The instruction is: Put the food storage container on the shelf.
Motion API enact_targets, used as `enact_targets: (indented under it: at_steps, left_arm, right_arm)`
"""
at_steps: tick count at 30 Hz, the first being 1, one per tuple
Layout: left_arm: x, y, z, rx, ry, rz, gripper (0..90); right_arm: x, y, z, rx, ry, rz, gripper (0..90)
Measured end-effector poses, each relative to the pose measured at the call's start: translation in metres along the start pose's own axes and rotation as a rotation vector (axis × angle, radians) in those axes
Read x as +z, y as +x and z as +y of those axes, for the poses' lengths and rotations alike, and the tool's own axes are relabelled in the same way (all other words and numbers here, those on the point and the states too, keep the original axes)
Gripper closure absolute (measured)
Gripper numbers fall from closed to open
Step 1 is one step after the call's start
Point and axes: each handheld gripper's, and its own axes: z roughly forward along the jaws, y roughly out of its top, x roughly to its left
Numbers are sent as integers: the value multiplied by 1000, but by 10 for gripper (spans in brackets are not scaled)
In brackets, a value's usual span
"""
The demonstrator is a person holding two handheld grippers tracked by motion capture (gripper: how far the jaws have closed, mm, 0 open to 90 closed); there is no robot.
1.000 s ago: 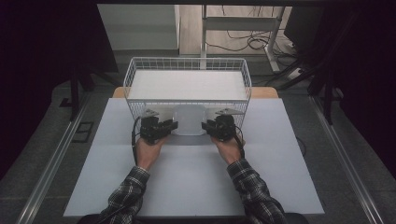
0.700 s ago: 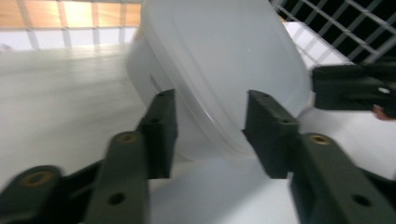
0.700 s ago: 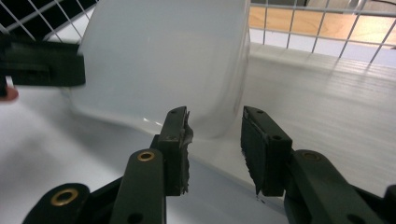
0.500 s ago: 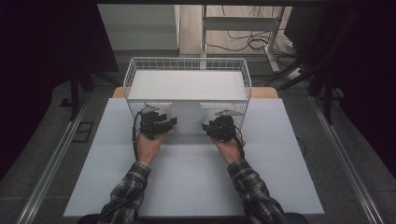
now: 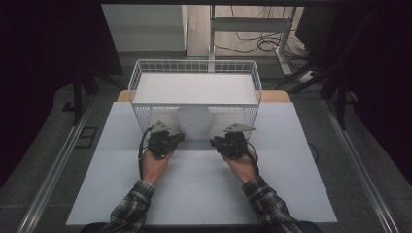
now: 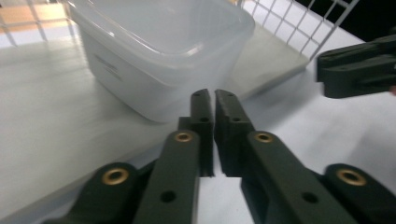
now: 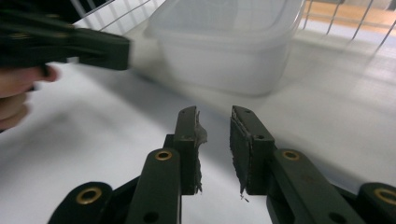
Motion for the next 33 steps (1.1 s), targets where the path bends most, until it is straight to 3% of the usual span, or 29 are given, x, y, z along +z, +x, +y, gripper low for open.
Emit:
enact_targets:
  at_steps: [12, 18, 23, 25, 28, 31, 32, 33]
  left_arm:
    - [26, 11, 8, -30, 46, 31, 898]
    - [35, 17, 12, -42, 63, 66, 898]
    - [38, 21, 13, -46, 61, 62, 897]
    - [35, 16, 13, -49, 60, 64, 894]
    - [29, 14, 13, -30, 51, 56, 853]
    - [24, 12, 13, -25, 45, 42, 716]
    - [22, 11, 12, -25, 37, 37, 716]
    - [17, 8, 11, -16, 28, 31, 591]
  right_arm:
    - [-42, 15, -21, -18, 17, 75, 625]
    - [-53, 21, -26, -28, 20, 89, 618]
    - [-56, 22, -27, -32, 23, 89, 618]
    - [-57, 21, -28, -33, 26, 84, 618]
    - [-57, 19, -29, -30, 26, 78, 613]
    - [-59, 19, -29, -31, 27, 72, 598]
    - [-59, 19, -29, -31, 27, 72, 598]
    - [-60, 18, -30, -35, 25, 65, 582]
